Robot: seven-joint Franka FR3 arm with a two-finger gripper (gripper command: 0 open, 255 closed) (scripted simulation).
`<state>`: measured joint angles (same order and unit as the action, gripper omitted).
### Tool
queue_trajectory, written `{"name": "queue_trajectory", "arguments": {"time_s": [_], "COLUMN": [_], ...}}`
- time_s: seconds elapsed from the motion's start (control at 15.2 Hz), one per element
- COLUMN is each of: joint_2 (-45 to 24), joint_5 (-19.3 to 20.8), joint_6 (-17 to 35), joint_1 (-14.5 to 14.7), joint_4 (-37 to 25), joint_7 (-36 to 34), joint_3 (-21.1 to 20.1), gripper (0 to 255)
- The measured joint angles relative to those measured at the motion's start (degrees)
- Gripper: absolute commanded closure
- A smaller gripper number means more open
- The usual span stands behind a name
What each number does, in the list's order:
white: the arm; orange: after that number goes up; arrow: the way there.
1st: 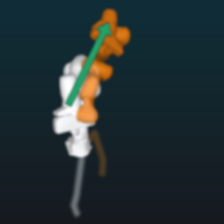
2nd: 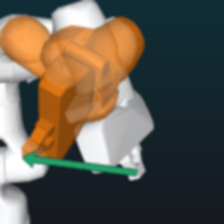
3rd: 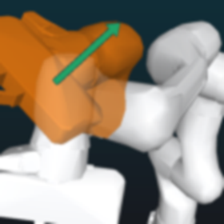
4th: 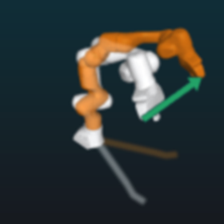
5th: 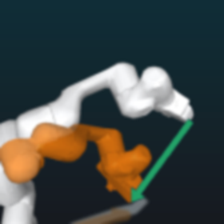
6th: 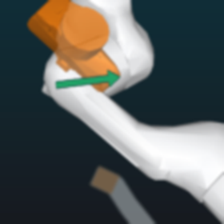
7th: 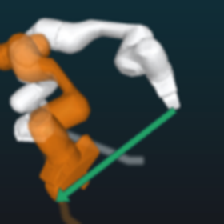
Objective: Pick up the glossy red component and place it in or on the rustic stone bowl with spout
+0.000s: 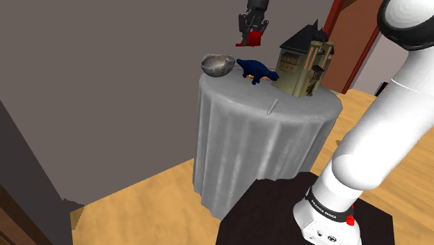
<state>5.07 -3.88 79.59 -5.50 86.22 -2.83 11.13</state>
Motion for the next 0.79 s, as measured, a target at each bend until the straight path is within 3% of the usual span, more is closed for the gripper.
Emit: {"name": "queue_trajectory", "arguments": {"time_s": [0.33,0.53,0.59,0.66,0.79], "joint_2": [-12.8,-23.6,-31.3,-34.0,-32.7], "joint_5": [-2.6,-4.9,-3.8,-4.2,-4.3], "joint_6": [-2.8,-6.8,-11.1,-13.1,-10.5], "joint_1": [-0.4,-1.8,-5.2,-5.6,-5.8], "joint_4": [-15.3,-30.1,-42.9,-46.8,-43.0], "joint_7": [-0.1,-0.2,-1.9,-2.1,-1.7], "joint_3": [0.3,0.4,-4.6,-4.9,-4.8], "gripper": [255,255,255,255,255]}}
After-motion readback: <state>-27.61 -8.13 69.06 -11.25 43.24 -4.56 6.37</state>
